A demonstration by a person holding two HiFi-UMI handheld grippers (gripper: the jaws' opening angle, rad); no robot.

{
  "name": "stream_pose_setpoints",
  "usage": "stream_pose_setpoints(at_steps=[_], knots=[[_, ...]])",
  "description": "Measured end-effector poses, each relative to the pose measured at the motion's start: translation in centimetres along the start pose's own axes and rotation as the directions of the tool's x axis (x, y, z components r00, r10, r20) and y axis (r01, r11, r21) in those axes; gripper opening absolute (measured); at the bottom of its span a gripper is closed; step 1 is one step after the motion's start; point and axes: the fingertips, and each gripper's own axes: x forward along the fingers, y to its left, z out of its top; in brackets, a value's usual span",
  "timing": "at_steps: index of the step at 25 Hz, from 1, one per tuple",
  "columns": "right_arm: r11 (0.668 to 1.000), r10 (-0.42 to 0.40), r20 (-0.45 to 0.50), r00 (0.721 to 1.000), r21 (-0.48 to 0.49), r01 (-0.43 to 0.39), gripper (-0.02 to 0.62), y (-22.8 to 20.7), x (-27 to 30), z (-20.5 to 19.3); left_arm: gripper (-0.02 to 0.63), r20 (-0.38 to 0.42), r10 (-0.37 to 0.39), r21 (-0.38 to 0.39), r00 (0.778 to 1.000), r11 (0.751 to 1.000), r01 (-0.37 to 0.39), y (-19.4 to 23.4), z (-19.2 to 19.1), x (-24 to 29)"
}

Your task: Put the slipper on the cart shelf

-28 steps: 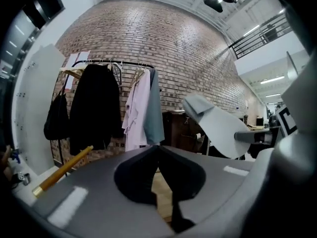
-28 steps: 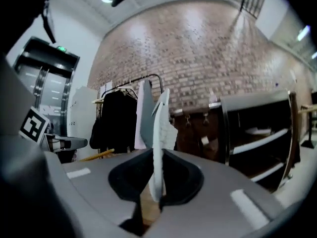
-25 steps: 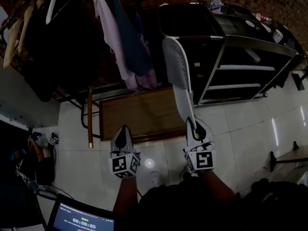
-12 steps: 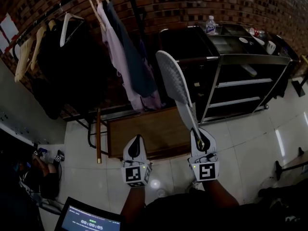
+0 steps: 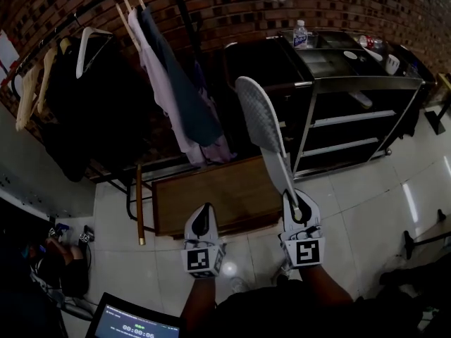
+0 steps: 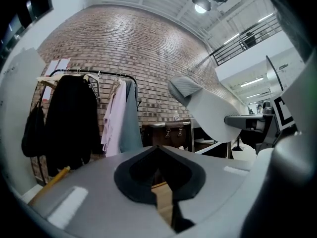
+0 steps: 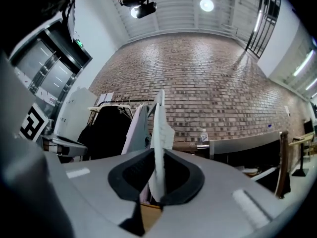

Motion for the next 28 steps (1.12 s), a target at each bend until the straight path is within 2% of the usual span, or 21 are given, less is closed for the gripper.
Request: stream_pose_setpoints(at_steps=[2, 6, 17, 20, 25, 28], knots=[[1.0, -0.008, -0.01, 1.0, 0.01, 0.008, 0.041, -0.9, -0.1, -0.5, 0.011, -0.004, -0.004, 0.003, 1.0, 1.0, 0.004, -0.5, 0.2, 0.8], [0.999, 0.0, -0.023, 1.0, -0.035, -0.001, 0.041, -3.3, -0.3, -1.2, 0.011, -0.012, -0.025, -0.002, 1.0, 1.0, 0.025, -2.5, -0.8, 3.2], [0.991, 0.008, -0.091, 0.996, -0.129, -0.02, 0.041, -14.0, -2.3, -4.6, 0.011, -0.001, -0.072, -0.008, 0.997, 0.997, 0.072, -13.8, -1.2, 9.4], [0.992, -0.016, -0.117, 0.993, -0.127, 0.001, 0.041, -16.3, -3.8, -6.0, 0.011, -0.016, -0.092, 0.019, 0.996, 0.996, 0.093, -16.1, -1.4, 10.4], [0.99, -0.077, -0.202, 0.976, -0.132, 0.051, 0.041, -19.7, -5.9, -9.1, 0.011, -0.039, -0.092, 0.001, 0.995, 0.996, 0.092, -17.1, -3.2, 12.0], [0.99, -0.114, -0.238, 0.964, -0.112, 0.089, 0.041, -21.6, -6.7, -10.7, 0.011, -0.051, -0.125, 0.044, 0.991, 0.991, 0.127, -19.2, -4.5, 13.6]])
